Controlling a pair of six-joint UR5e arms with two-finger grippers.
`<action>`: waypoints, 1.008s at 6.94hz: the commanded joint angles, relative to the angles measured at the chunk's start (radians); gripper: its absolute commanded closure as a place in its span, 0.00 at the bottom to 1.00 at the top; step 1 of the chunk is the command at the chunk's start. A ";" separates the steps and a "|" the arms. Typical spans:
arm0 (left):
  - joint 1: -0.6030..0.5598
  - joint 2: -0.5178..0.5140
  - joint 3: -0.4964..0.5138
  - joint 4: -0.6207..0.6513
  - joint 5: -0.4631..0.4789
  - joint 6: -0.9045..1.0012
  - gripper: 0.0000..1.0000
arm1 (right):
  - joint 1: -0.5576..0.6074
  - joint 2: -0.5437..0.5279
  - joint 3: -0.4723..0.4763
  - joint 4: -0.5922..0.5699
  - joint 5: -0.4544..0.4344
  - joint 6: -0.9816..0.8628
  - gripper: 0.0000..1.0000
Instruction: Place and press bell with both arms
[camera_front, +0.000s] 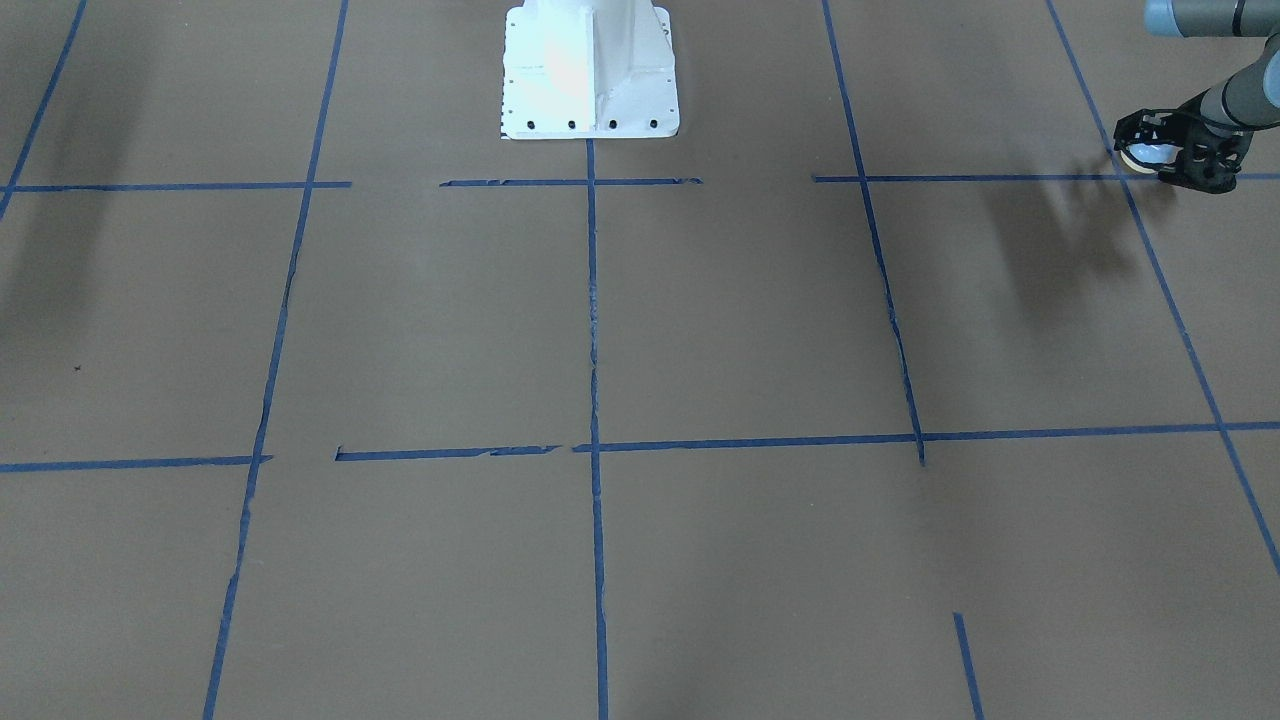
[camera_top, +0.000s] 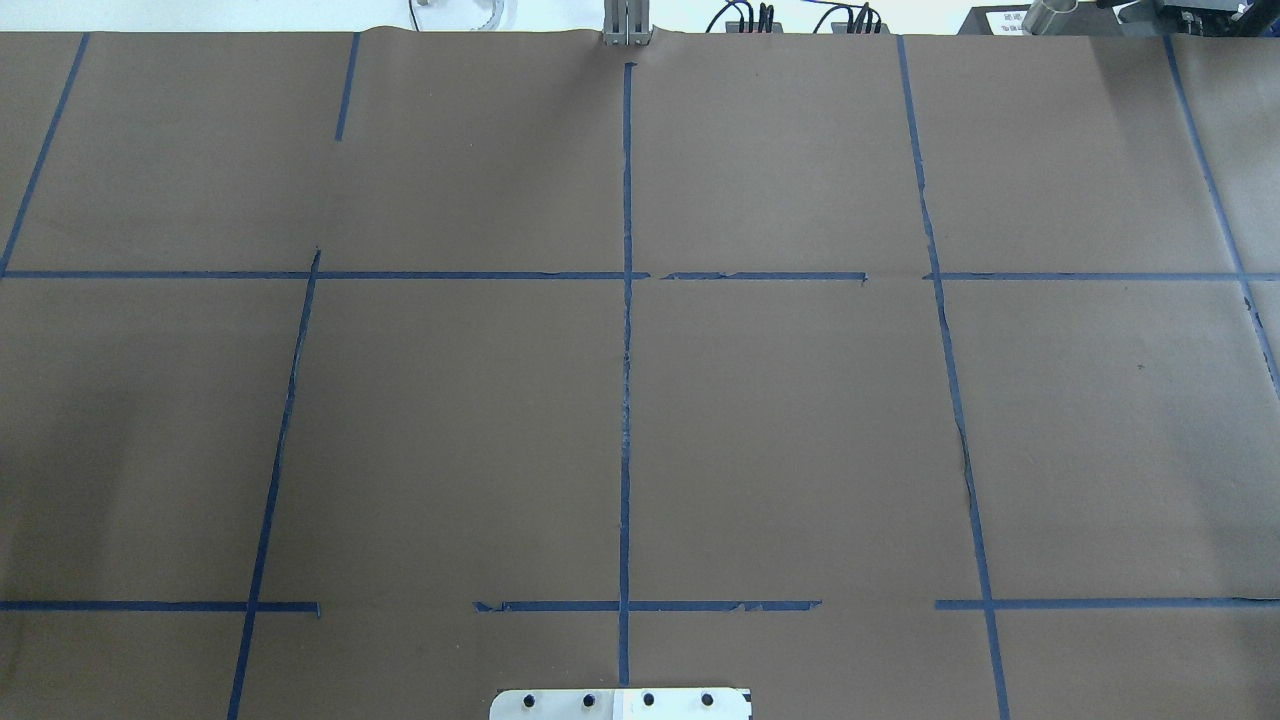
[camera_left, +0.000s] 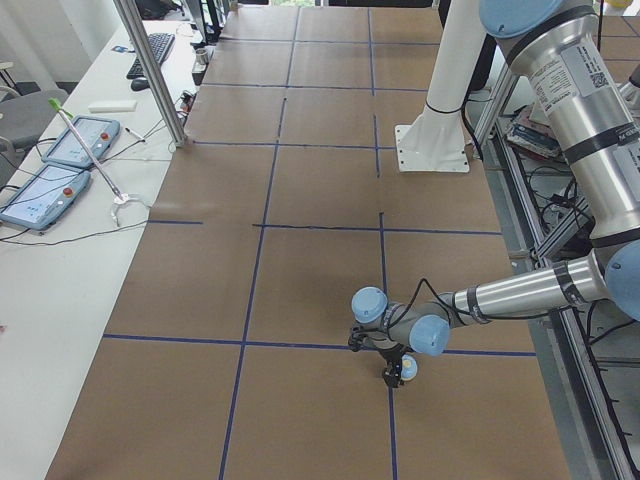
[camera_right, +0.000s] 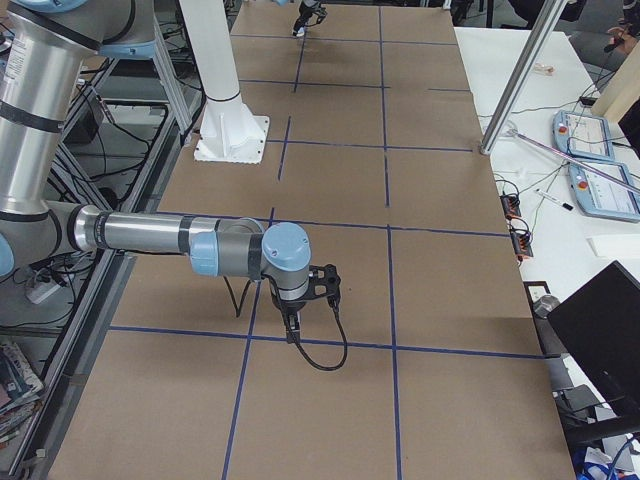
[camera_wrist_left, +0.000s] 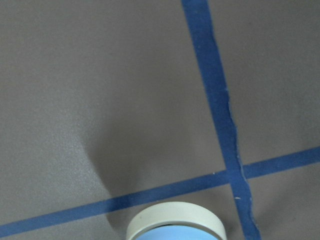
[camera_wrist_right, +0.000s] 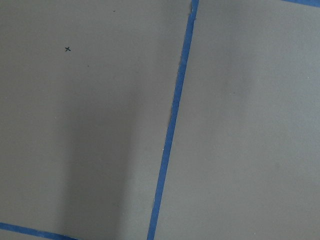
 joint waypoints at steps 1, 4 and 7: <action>0.010 0.001 0.003 0.001 0.004 -0.003 0.17 | 0.000 -0.024 0.030 0.000 0.000 0.001 0.00; 0.011 0.004 -0.009 -0.026 0.006 -0.049 0.88 | 0.003 -0.032 0.044 0.000 0.000 0.001 0.00; -0.051 0.001 -0.189 -0.025 0.055 -0.186 1.00 | 0.003 -0.032 0.045 -0.002 0.004 0.006 0.00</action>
